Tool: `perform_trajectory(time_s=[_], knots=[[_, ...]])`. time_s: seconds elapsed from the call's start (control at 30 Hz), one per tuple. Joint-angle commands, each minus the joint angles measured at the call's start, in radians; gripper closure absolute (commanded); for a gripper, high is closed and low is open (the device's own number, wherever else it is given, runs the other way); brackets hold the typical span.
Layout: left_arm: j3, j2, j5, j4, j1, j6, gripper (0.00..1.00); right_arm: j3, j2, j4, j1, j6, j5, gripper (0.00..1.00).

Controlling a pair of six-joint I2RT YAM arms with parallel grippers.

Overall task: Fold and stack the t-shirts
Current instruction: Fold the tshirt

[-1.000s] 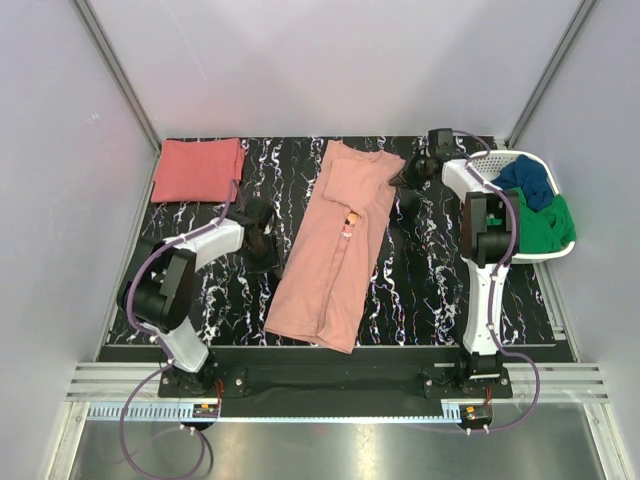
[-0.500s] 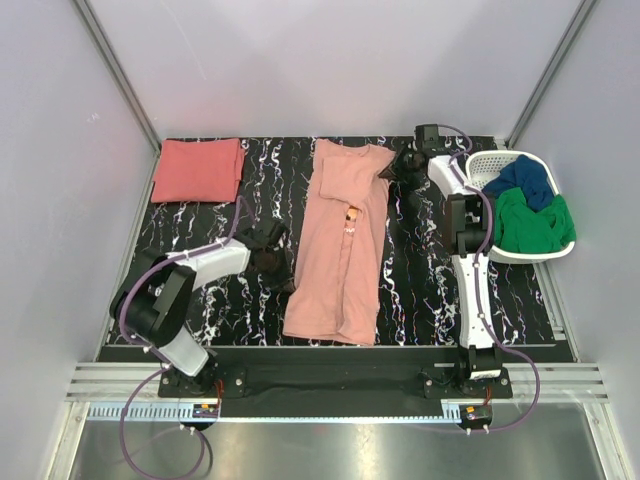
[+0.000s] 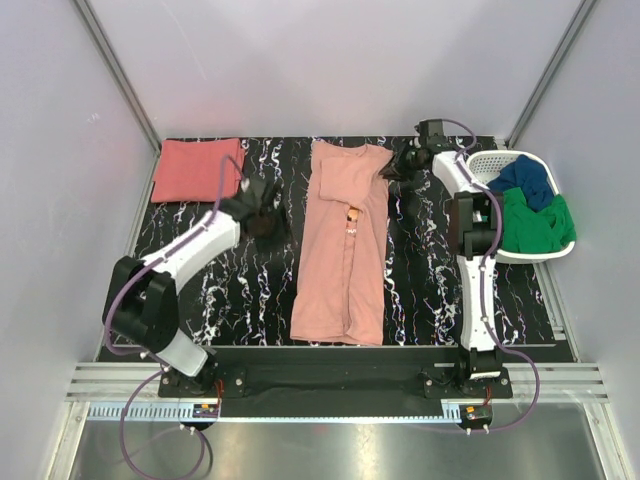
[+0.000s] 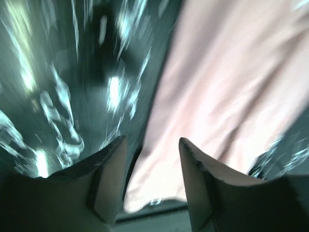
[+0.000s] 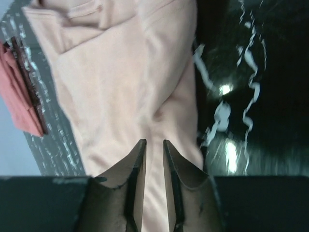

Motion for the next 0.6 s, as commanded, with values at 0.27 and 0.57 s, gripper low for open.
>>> perform_trajectory(time_s=[0.27, 0.57], knots=[[0.82, 0.371, 0.01, 0.027, 0.133, 0.38, 0.47, -0.168, -0.278, 0.143, -0.051, -0.018, -0.073, 0.65], [1.135, 0.785, 0.184, 0.174, 0.16, 0.32, 0.5, -0.255, -0.333, 0.178, -0.051, -0.037, -0.084, 0.64]])
